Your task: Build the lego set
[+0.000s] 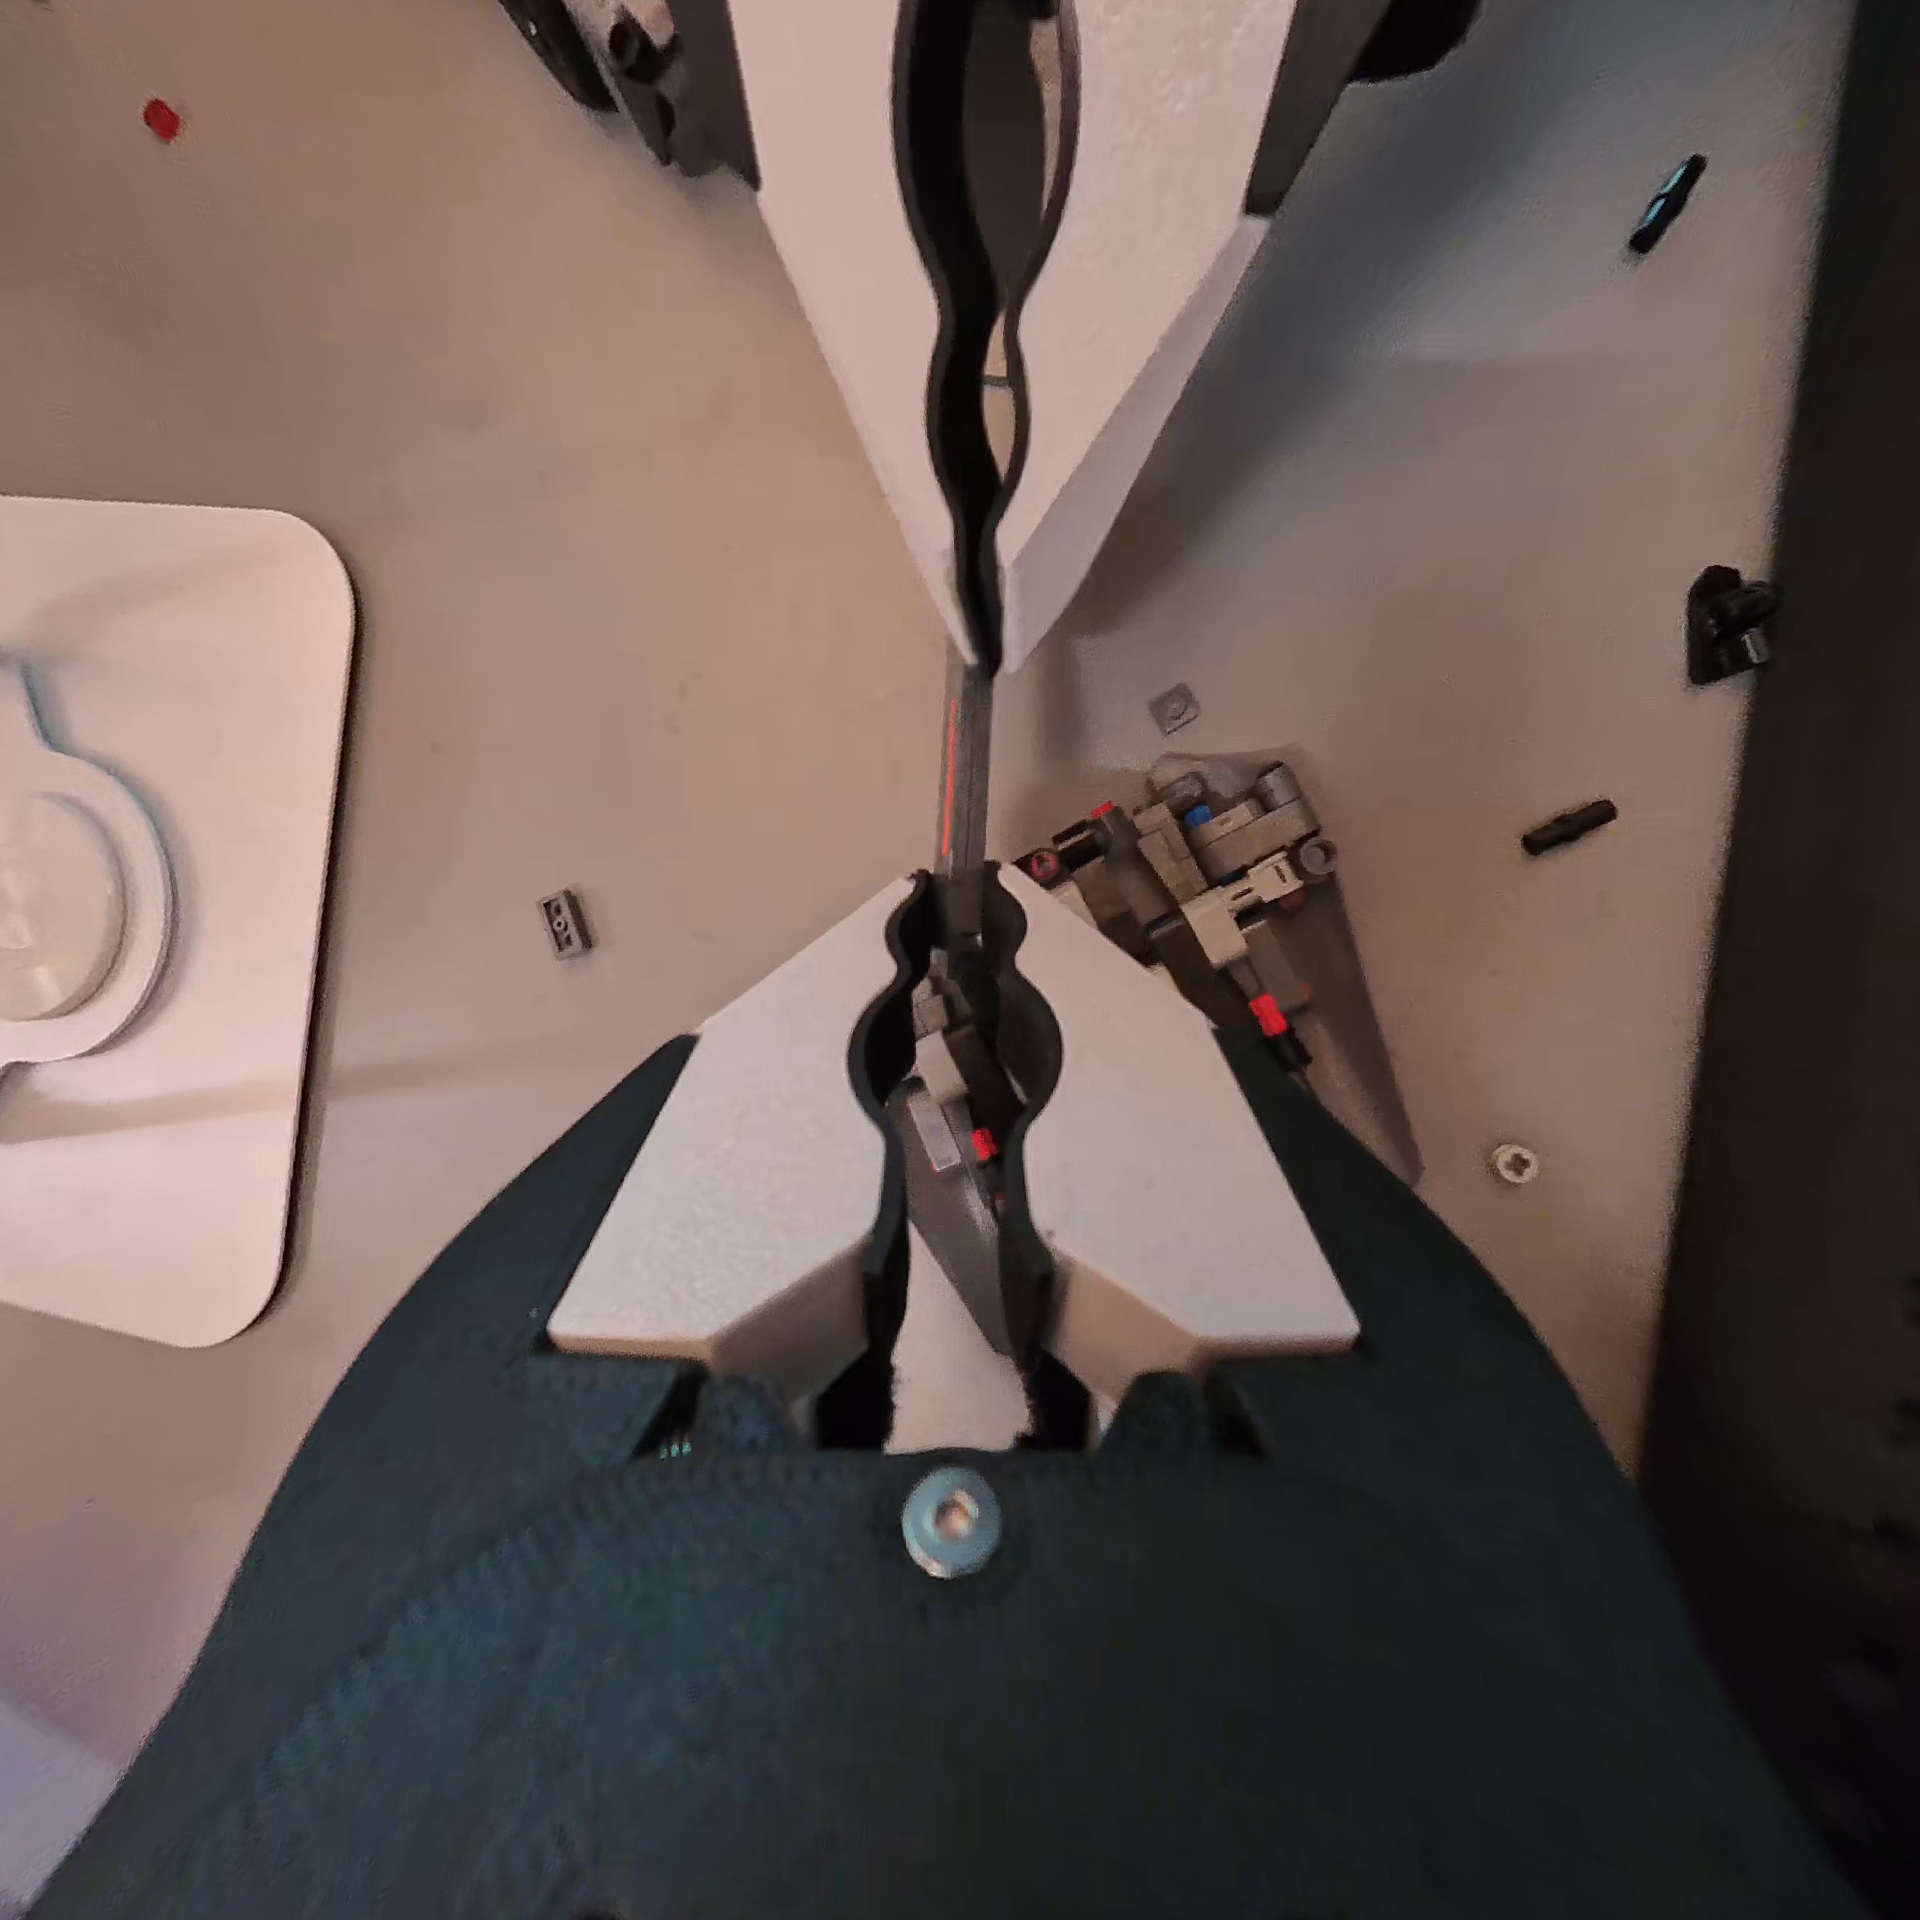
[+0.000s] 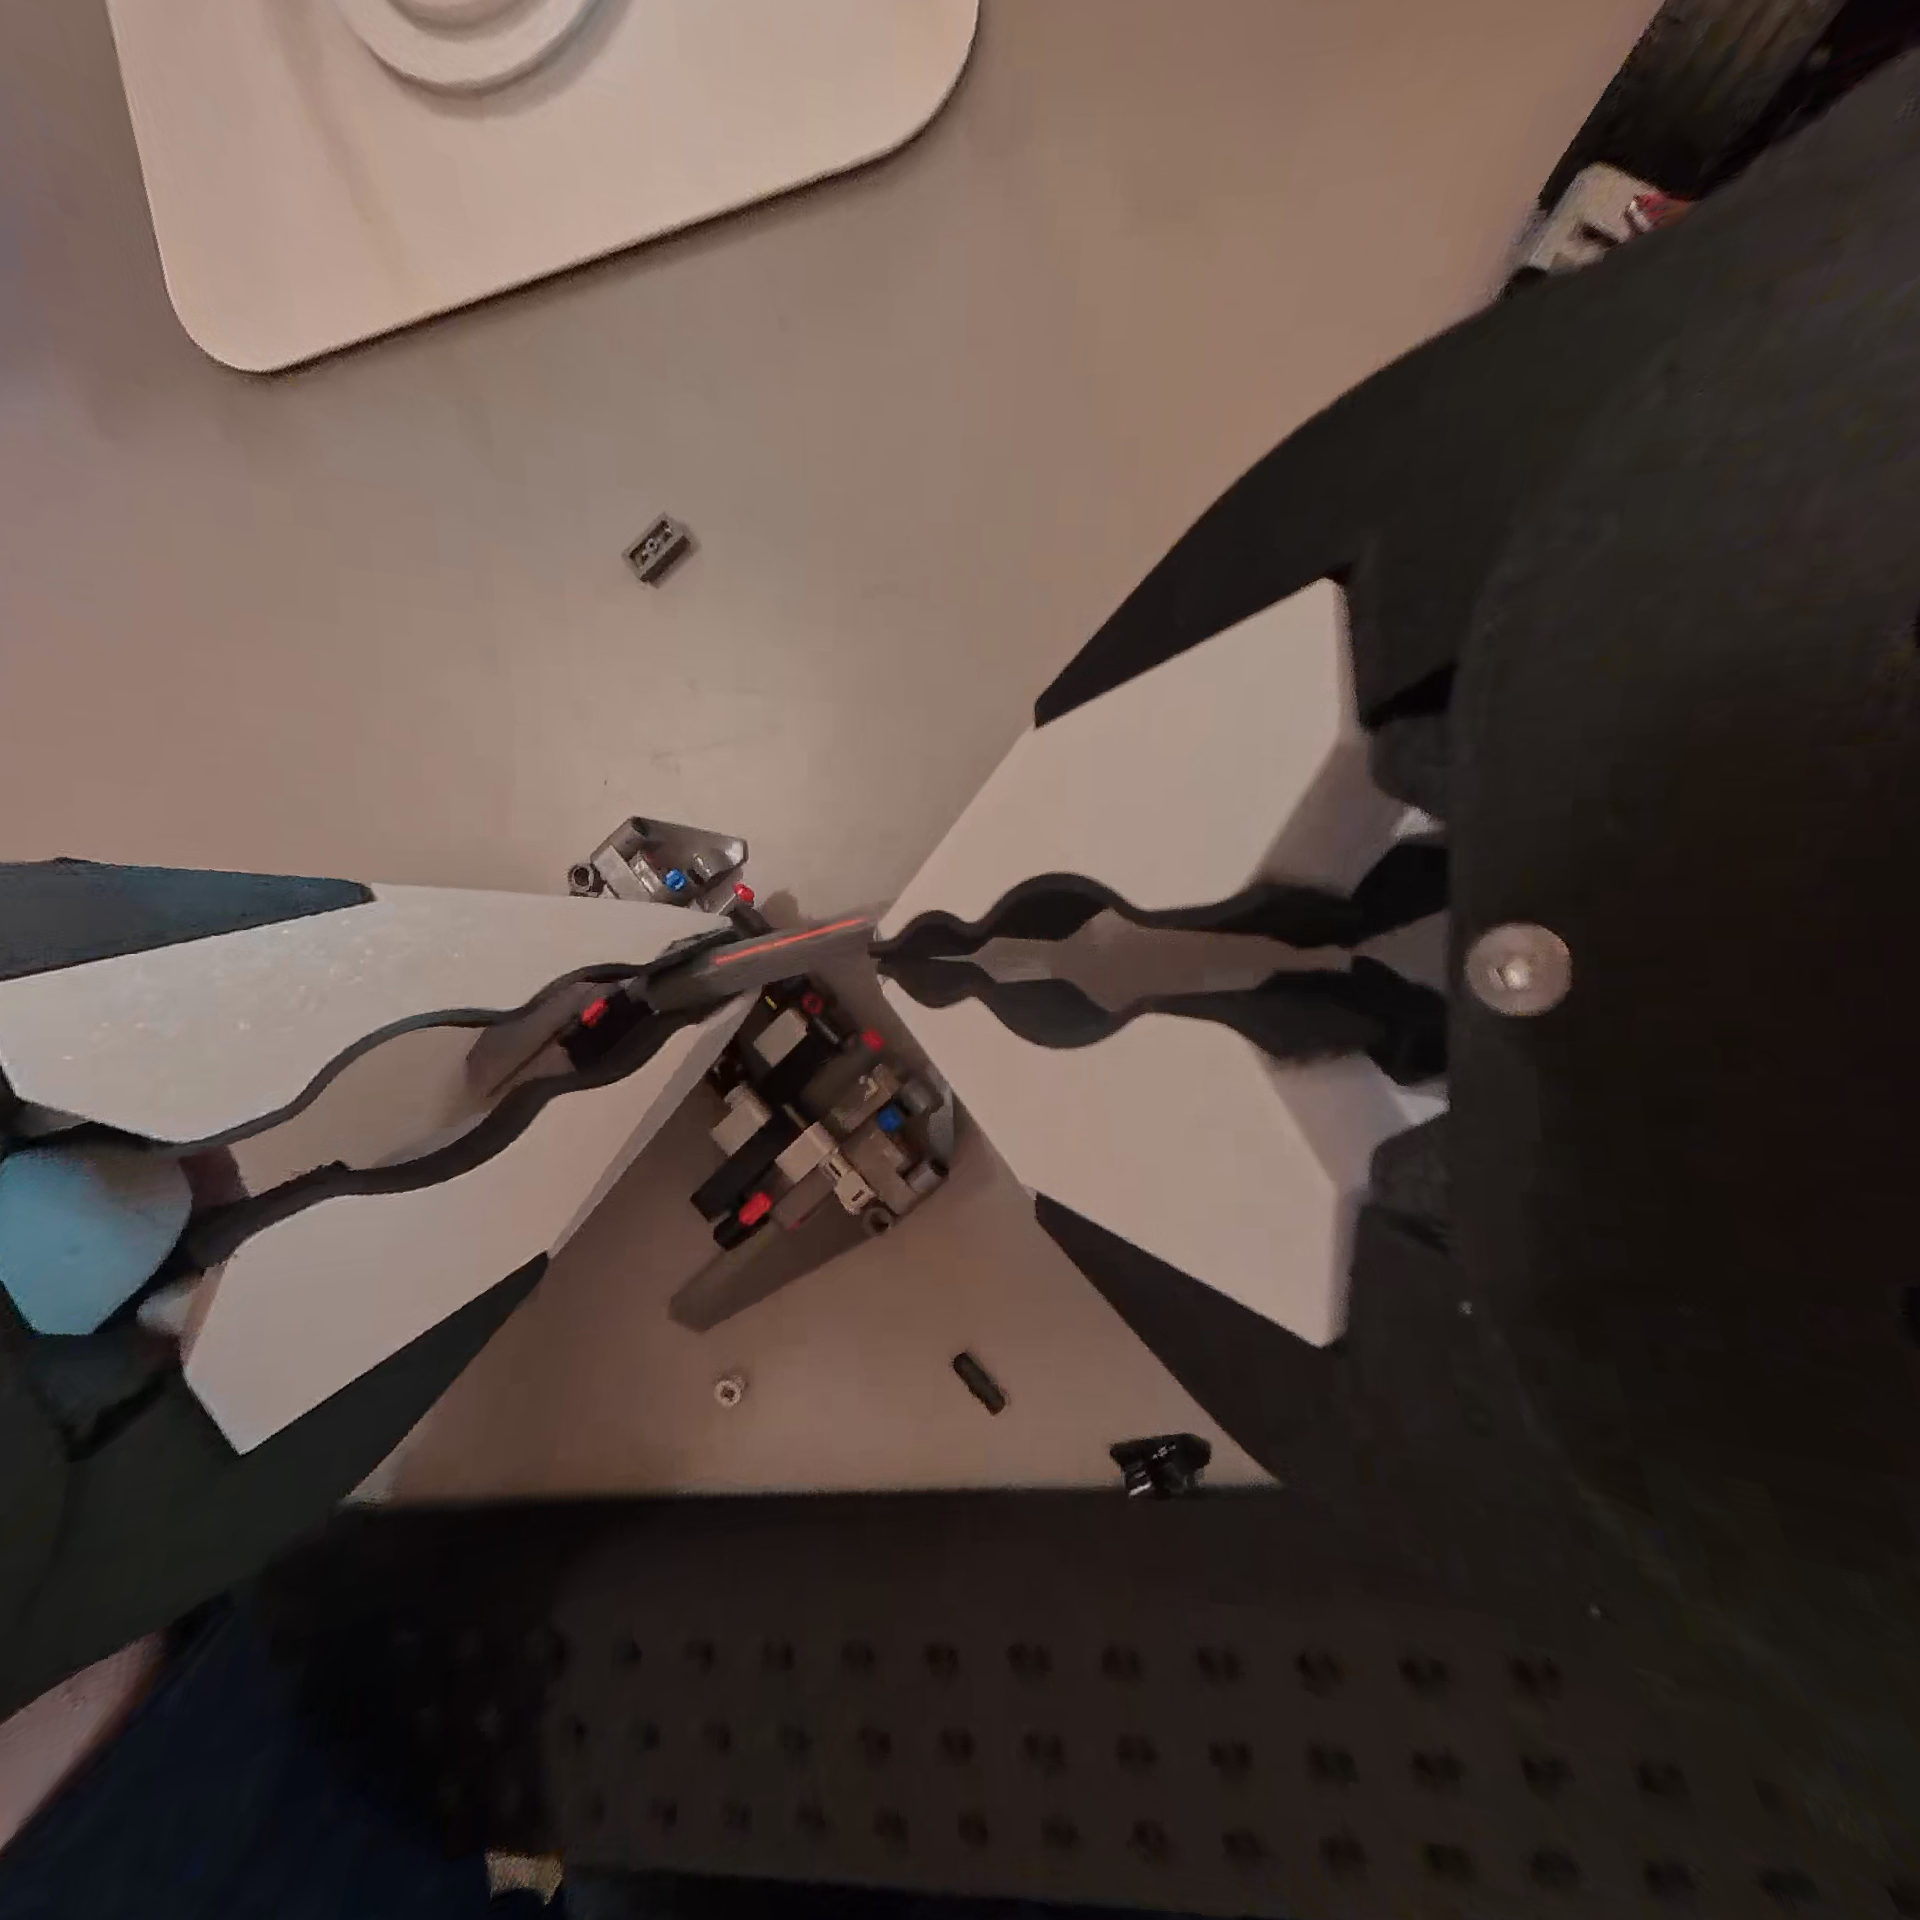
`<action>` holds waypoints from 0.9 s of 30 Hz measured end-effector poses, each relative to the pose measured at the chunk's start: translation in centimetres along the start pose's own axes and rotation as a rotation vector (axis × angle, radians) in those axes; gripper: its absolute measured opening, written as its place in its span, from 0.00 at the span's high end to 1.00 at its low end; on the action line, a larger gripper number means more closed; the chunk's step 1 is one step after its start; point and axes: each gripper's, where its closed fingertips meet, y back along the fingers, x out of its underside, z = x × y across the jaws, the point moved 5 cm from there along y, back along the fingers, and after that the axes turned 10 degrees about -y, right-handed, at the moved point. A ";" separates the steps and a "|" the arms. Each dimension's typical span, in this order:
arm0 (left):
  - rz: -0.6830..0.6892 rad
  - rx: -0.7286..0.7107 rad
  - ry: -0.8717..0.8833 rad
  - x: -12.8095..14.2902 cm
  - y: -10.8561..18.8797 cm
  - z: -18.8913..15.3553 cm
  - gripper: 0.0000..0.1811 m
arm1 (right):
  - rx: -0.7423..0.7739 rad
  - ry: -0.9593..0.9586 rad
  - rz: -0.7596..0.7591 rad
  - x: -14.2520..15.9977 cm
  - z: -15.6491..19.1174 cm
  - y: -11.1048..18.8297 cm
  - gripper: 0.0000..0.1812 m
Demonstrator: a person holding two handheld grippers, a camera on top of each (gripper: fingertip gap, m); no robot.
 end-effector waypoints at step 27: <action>0.021 -0.041 0.058 1.7 0.8 -0.2 0.87 | -0.017 -0.244 0.101 1.7 -1.7 -2.3 0.98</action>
